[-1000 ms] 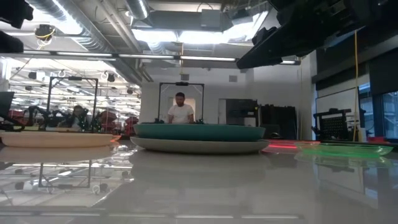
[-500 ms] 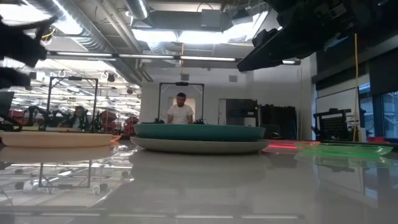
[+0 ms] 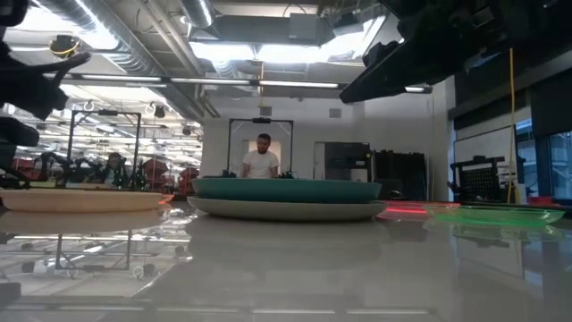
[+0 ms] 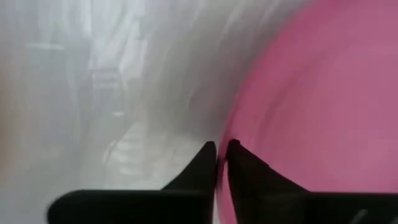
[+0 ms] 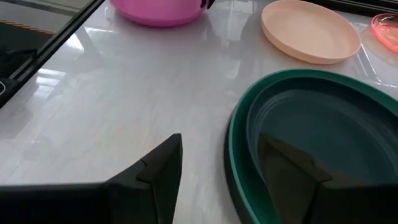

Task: Stack plastic plates
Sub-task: Stack the dark pink plate on top of the black plate

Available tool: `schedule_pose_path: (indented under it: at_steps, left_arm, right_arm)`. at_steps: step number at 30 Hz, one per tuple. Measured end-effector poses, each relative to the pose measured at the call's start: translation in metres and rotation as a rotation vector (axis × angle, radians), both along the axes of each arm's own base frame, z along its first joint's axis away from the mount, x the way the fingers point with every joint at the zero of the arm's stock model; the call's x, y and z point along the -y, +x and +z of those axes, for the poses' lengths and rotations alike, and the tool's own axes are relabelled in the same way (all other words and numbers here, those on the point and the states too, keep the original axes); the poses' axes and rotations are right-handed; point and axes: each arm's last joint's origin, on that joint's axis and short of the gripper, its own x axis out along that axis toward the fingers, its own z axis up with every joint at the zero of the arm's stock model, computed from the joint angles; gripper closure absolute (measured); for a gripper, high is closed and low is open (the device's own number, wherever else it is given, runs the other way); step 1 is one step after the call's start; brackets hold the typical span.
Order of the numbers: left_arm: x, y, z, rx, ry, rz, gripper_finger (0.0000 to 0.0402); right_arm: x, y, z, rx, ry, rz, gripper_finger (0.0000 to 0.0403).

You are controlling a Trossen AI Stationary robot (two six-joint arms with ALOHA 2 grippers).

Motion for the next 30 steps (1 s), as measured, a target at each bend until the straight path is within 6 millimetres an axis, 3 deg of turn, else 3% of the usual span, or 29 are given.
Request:
schedule_pose_path:
  at_steps: [6,13,19,30]
  left_arm:
    - [-0.004,0.008,0.010,0.038,-0.009,0.024,0.0387]
    - [-0.023,0.019,0.054,0.240,0.030,0.131,0.0393]
    - [-0.048,0.031,0.089,0.475,0.180,0.249,0.0391]
    - [-0.102,0.068,0.106,0.782,0.454,0.351,0.0390]
  right_arm:
    - [0.000,0.000,0.000,-0.001,0.001,-0.002,0.0205]
    - [0.000,-0.001,-0.001,-0.013,0.004,-0.007,0.0205]
    - [0.000,-0.001,-0.001,-0.020,0.019,-0.017,0.0205]
    - [0.000,-0.001,-0.002,-0.033,0.057,-0.043,0.0205]
